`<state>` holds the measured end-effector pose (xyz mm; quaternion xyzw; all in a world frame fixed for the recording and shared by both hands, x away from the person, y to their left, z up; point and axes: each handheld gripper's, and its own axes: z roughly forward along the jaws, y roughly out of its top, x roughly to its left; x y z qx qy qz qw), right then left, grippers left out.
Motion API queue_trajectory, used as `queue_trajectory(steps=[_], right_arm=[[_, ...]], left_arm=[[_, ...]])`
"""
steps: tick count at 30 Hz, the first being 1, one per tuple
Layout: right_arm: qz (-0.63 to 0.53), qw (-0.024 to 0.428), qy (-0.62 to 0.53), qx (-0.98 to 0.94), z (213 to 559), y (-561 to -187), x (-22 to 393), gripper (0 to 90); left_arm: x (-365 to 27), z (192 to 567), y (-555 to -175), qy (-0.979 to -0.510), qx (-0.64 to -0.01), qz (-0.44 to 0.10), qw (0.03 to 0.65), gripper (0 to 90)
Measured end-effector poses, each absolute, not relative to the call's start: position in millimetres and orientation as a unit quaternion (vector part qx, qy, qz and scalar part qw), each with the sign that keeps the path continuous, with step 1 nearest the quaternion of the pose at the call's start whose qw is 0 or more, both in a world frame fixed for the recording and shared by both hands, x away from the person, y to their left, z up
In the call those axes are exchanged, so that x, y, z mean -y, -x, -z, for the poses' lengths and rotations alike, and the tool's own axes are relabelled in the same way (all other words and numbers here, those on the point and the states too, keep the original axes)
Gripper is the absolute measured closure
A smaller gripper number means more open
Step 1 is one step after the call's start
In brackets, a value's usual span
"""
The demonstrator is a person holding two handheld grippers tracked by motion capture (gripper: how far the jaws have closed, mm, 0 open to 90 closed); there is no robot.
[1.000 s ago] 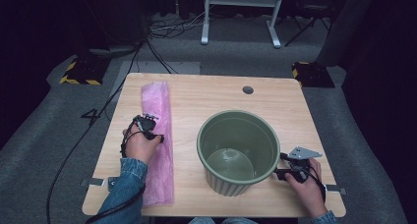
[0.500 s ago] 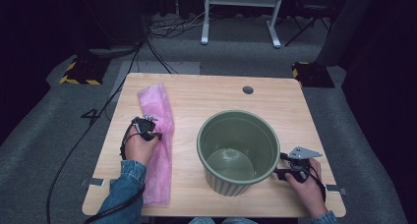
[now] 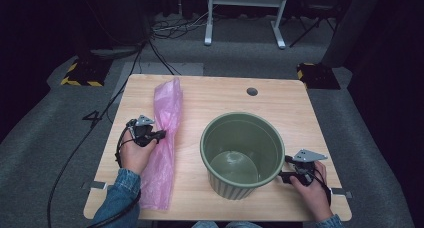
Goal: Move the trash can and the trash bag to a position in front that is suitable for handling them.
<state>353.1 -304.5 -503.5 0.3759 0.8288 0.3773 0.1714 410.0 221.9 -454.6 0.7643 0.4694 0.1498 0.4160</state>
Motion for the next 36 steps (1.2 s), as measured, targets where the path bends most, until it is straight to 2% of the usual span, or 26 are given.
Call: queue_trajectory(steps=[3, 14, 15, 16, 18, 28, 33, 34, 36], right_arm=[[-0.377, 0.172, -0.376, -0.829, 504, -353, 305, 30.6], [-0.378, 0.169, -0.376, -0.829, 503, -355, 303, 30.2], [-0.380, 0.168, -0.374, -0.829, 503, -356, 302, 33.2], [-0.402, 0.148, -0.377, -0.821, 502, -358, 301, 40.9], [-0.424, 0.136, -0.379, -0.811, 502, -360, 299, 38.2], [-0.450, 0.179, -0.375, -0.791, 477, -384, 275, 36.8], [-0.456, 0.167, -0.373, -0.791, 484, -383, 264, 35.1], [-0.452, 0.167, -0.369, -0.795, 486, -381, 260, 40.4], [-0.445, 0.178, -0.361, -0.800, 488, -377, 257, 40.4]], left_arm=[[-219, 441, -405, -0.758, -0.449, -0.160, 0.445, 89.8], [-205, 398, -393, -0.766, -0.377, -0.176, 0.491, 89.8], [-204, 395, -392, -0.765, -0.372, -0.180, 0.494, 89.8], [-203, 392, -390, -0.764, -0.366, -0.184, 0.498, 89.8], [-200, 386, -388, -0.764, -0.353, -0.190, 0.506, 89.8], [-193, 353, -379, -0.767, -0.293, -0.205, 0.532, 89.8], [-194, 344, -374, -0.767, -0.283, -0.210, 0.536, 89.7], [-195, 341, -373, -0.766, -0.281, -0.212, 0.538, 89.7], [-196, 336, -371, -0.763, -0.278, -0.213, 0.543, 89.8]])
